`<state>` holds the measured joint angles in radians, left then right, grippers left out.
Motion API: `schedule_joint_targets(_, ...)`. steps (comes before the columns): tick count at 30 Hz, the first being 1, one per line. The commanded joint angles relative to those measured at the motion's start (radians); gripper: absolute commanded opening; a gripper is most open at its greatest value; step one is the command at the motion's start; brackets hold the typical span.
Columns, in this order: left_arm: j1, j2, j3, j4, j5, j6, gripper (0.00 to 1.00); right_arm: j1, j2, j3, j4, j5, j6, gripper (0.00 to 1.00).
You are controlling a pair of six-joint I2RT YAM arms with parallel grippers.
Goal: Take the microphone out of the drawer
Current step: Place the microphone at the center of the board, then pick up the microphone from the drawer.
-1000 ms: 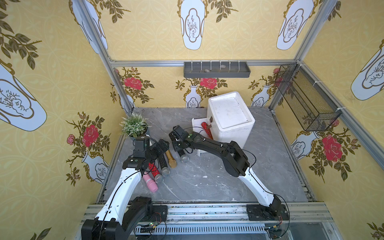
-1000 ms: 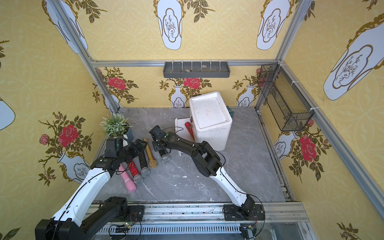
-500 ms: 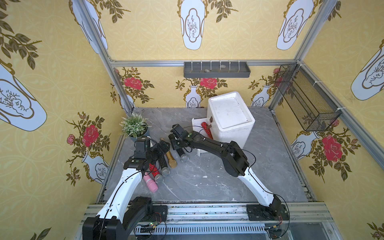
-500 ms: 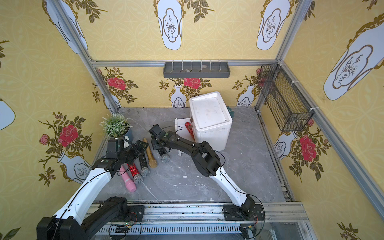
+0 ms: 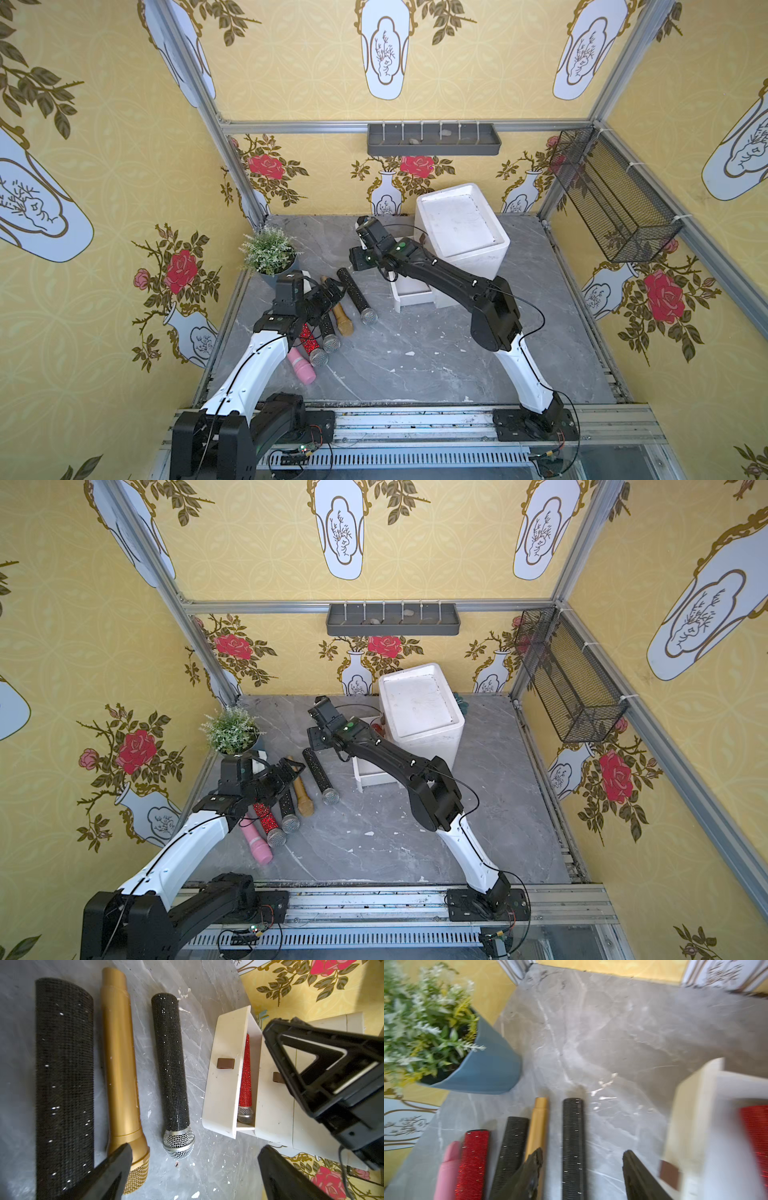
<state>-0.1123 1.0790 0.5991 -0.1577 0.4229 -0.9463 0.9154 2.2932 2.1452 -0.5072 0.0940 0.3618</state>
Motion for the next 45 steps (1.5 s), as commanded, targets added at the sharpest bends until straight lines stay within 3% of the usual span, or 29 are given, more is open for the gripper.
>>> schedule_joint_targets(1,-0.019,0.042,0.012,0.087,0.056,-0.011,1.0,-0.031,-0.017,-0.012,-0.06,0.062,-0.039,0.64)
schedule_joint_targets(13,-0.14,0.231,0.122,0.138,0.102,-0.005,1.0,-0.093,0.033,-0.007,-0.206,0.23,-0.109,0.59)
schedule_joint_targets(22,-0.147,0.173,0.093,0.144,0.035,-0.016,1.0,-0.108,0.085,-0.034,-0.251,0.36,-0.16,0.55)
schedule_joint_targets(32,-0.147,0.169,0.087,0.141,0.035,-0.026,1.0,-0.11,0.148,-0.024,-0.236,0.46,-0.222,0.55)
schedule_joint_targets(45,-0.147,0.168,0.083,0.141,0.033,-0.03,1.0,-0.082,0.242,-0.004,-0.212,0.678,-0.369,0.58)
